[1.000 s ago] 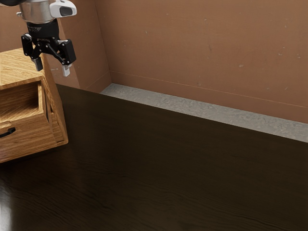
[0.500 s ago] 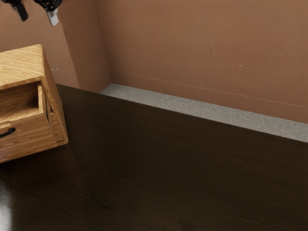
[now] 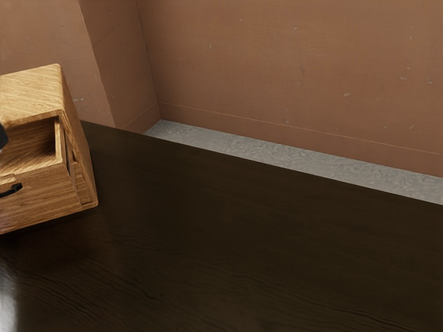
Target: Push the drawer handle with one arm to close the drawer
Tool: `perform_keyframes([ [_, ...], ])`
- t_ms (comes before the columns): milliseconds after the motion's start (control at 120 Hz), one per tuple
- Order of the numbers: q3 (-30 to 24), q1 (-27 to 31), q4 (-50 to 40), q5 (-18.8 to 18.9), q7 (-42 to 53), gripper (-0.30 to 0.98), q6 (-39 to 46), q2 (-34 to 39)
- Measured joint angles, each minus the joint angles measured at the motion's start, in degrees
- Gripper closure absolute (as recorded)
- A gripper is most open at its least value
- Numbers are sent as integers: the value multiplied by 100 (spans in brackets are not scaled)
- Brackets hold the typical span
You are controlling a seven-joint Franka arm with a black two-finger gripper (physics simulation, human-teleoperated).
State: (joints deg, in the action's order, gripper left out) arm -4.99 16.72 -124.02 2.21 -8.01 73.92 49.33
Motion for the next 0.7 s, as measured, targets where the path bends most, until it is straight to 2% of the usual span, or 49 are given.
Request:
perform_keyframes([
  [292, 120, 285, -1685, -49, -83, 0, 448, 1221],
  [700, 21, 336, -2603, -273, -513, 0, 1224, 1288],
])
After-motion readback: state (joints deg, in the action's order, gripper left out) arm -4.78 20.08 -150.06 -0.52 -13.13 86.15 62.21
